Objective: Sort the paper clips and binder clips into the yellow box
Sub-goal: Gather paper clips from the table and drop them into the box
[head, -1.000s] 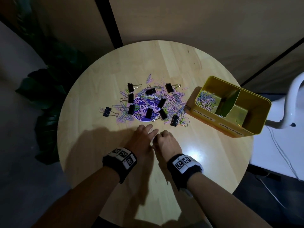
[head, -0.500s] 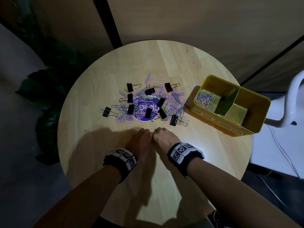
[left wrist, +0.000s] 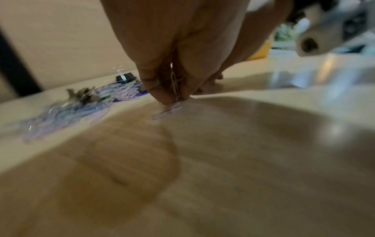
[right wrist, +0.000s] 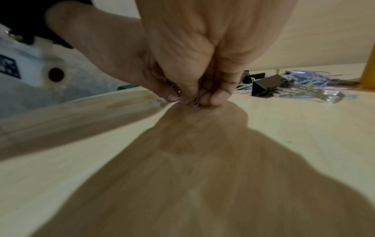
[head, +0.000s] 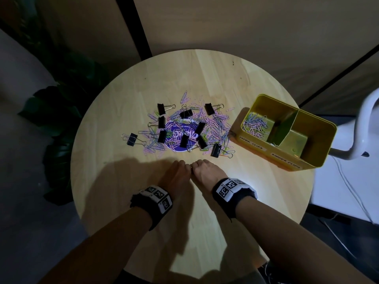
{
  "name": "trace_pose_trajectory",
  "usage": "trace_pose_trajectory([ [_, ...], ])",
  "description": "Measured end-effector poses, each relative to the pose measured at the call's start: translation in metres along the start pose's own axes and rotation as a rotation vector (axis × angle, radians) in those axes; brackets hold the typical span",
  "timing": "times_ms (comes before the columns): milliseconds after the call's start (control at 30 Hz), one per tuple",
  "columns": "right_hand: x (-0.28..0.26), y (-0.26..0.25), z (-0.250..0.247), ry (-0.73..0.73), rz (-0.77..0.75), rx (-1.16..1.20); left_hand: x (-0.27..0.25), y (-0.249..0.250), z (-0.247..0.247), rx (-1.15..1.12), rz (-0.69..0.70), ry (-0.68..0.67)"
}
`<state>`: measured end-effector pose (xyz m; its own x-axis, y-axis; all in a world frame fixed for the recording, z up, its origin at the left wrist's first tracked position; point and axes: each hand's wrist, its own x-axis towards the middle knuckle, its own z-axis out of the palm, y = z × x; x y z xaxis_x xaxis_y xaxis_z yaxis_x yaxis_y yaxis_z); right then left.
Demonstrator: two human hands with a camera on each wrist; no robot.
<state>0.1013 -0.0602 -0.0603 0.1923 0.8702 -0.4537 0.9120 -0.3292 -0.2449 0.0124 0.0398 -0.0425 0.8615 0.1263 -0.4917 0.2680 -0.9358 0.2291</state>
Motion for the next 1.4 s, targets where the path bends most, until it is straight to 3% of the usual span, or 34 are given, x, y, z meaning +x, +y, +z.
trace_pose_trajectory([
  [100, -0.001, 0.004, 0.000, 0.010, 0.033, 0.063, -0.005, 0.000, 0.003, -0.039, -0.019, 0.088],
  [167, -0.001, 0.008, 0.001, 0.021, 0.061, 0.116, -0.001, -0.010, 0.008, -0.204, -0.075, 0.121],
  [300, -0.015, 0.024, -0.004, 0.059, 0.109, 0.340, 0.002, -0.032, 0.006, -0.465, -0.021, 0.174],
  [467, -0.052, 0.035, -0.025, 0.307, 0.148, 0.719, 0.006, -0.034, -0.023, -0.613, 0.072, 0.304],
  [533, -0.065, 0.041, -0.040, 0.425, 0.181, 0.778, 0.013, -0.021, -0.048, -0.665, 0.069, 0.242],
  [800, -0.105, 0.098, -0.100, 0.833, 0.468, 0.916, 0.062, 0.079, -0.136, -0.752, 0.216, 0.332],
  [867, -0.105, 0.119, -0.107, 0.810, 0.607, 0.789, 0.084, 0.100, -0.145, -0.682, 0.189, 0.302],
  [1033, -0.085, 0.149, -0.102, 0.569, 0.880, 0.545, 0.130, 0.127, -0.138, -0.318, 0.042, 0.163],
  [1200, -0.089, 0.145, -0.105, 0.538, 0.819, 0.443, 0.133, 0.132, -0.133, -0.310, 0.047, 0.159],
  [1400, -0.099, 0.129, -0.101, 0.719, 0.608, 0.538, 0.100, 0.098, -0.132, -0.755, 0.119, 0.387],
])
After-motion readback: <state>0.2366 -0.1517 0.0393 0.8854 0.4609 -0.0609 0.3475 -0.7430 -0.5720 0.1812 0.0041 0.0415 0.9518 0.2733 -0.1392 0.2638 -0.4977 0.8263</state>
